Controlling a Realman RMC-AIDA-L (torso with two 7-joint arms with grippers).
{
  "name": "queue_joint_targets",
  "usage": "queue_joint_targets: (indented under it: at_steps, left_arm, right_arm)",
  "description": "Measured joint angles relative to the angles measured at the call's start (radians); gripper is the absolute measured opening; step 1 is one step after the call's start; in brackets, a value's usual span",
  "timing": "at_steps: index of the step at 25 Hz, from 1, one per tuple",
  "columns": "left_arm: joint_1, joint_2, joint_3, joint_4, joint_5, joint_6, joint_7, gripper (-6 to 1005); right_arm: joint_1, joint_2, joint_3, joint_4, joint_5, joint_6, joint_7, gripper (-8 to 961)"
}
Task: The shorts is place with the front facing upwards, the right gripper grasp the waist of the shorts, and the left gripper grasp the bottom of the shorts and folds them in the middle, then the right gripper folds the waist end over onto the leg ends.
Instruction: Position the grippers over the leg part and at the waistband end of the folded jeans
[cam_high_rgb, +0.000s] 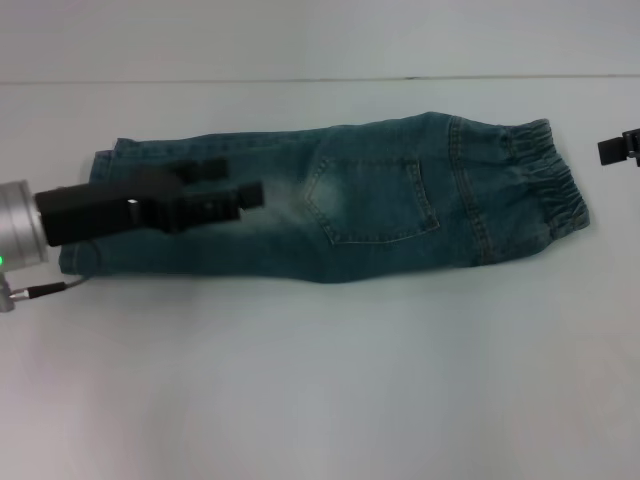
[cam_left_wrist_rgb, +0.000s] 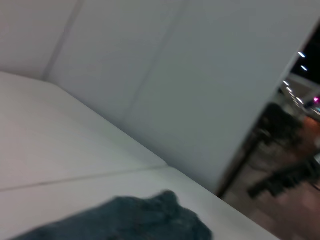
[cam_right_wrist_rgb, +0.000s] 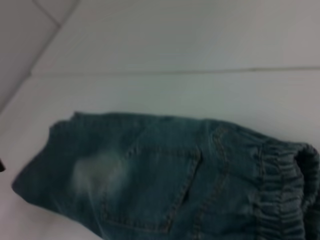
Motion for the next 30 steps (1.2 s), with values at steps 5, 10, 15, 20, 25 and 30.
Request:
queue_joint_targets:
  at_steps: [5, 10, 15, 20, 25, 30]
  left_arm:
    - [-0.009, -0.013, 0.069, 0.015, 0.004, 0.017, -0.003, 936]
    - [-0.014, -0.022, 0.085, 0.006, 0.004, -0.015, 0.003, 937]
    - [-0.018, -0.022, 0.086, 0.005, 0.004, -0.018, 0.004, 937]
    - [-0.019, -0.024, 0.087, 0.004, 0.004, -0.031, 0.004, 938]
    - [-0.019, -0.028, 0.09, 0.002, 0.004, -0.04, 0.005, 938]
    - [-0.022, -0.03, 0.091, 0.001, 0.004, -0.044, 0.002, 937]
  right_arm:
    - [0.075, 0.015, -0.014, -0.031, -0.174, -0.004, 0.078, 870]
    - [0.14, 0.043, -0.017, 0.069, -0.301, 0.109, 0.083, 869]
    - [0.176, 0.049, -0.052, 0.179, -0.323, 0.246, 0.085, 868]
    - [0.199, 0.059, -0.087, 0.235, -0.329, 0.316, 0.088, 869]
    - [0.209, 0.071, -0.122, 0.286, -0.33, 0.38, 0.094, 869]
    - [0.209, 0.084, -0.136, 0.305, -0.332, 0.425, 0.096, 869]
